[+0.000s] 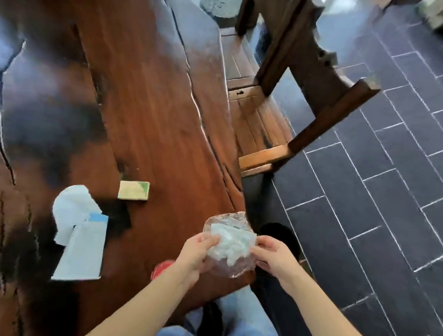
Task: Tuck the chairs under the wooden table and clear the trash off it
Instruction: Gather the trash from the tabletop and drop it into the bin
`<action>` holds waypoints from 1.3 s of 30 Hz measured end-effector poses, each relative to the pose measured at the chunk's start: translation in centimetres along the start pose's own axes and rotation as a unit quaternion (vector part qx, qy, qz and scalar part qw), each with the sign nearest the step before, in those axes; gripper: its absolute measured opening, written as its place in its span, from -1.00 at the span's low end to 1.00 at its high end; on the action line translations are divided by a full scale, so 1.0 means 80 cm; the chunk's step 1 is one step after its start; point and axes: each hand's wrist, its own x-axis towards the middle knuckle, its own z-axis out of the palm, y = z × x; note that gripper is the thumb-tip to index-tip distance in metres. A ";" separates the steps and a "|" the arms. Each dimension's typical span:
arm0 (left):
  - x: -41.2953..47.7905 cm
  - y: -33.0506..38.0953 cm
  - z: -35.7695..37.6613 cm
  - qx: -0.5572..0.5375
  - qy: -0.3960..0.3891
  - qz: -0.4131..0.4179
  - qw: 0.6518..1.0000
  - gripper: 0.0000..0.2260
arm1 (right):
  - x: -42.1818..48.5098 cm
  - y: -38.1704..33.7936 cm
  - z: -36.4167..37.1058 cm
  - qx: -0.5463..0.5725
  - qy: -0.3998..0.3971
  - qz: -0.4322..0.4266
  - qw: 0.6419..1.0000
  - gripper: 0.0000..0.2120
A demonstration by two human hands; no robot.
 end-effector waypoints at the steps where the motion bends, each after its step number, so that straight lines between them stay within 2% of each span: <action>1: 0.002 -0.006 0.017 0.006 -0.003 0.000 1.000 -0.89 | -0.003 0.009 -0.014 0.017 0.017 0.000 1.000 -0.74; 5: 0.011 -0.016 0.102 0.053 -0.010 0.005 0.999 -0.89 | -0.001 0.035 -0.075 0.149 0.033 0.037 0.988 -0.89; 9: 0.055 -0.048 0.186 0.127 0.019 0.013 0.992 -0.94 | 0.030 0.075 -0.142 0.219 0.087 0.084 0.968 -0.87; 10: 0.072 -0.060 0.202 0.155 0.028 0.012 0.987 -0.88 | 0.040 0.088 -0.158 0.228 0.108 0.097 0.963 -0.86; 12: 0.114 -0.085 0.226 0.206 0.039 -0.005 0.978 -0.81 | 0.062 0.115 -0.186 0.227 0.147 0.119 0.955 -0.85; 14: 0.163 -0.113 0.240 0.231 0.053 -0.018 0.971 -0.91 | 0.090 0.144 -0.206 0.216 0.176 0.134 0.951 -0.86; 18: 0.256 -0.157 0.252 0.306 0.060 -0.046 0.949 -1.00 | 0.158 0.204 -0.240 0.165 0.195 0.172 0.951 -0.84; 20: 0.291 -0.174 0.254 0.338 0.053 -0.066 0.937 -0.94 | 0.191 0.229 -0.253 0.151 0.201 0.196 0.948 -0.84; 24: 0.352 -0.196 0.251 0.312 0.071 -0.099 0.942 -0.90 | 0.255 0.266 -0.266 0.152 0.203 0.215 0.943 -0.83; 26: 0.375 -0.198 0.254 0.320 0.055 -0.112 0.939 -0.75 | 0.279 0.277 -0.271 0.157 0.205 0.225 0.940 -0.85; 28: 0.395 -0.200 0.263 0.333 0.039 -0.159 0.929 -0.41 | 0.298 0.282 -0.277 0.165 0.212 0.236 0.934 -0.84; 29: 0.401 -0.199 0.269 0.333 0.047 -0.185 0.923 -0.29 | 0.304 0.284 -0.279 0.166 0.218 0.241 0.931 -0.74; 31: 0.408 -0.196 0.273 0.326 0.070 -0.206 0.920 -0.25 | 0.308 0.281 -0.281 0.162 0.223 0.255 0.927 -0.53; 34: 0.407 -0.188 0.268 0.345 0.087 -0.187 0.916 -0.33 | 0.304 0.274 -0.281 0.170 0.223 0.260 0.924 -0.45; 39: 0.372 -0.152 0.272 0.401 0.083 -0.099 0.907 -0.42 | 0.283 0.241 -0.277 0.137 0.218 0.234 0.938 -0.48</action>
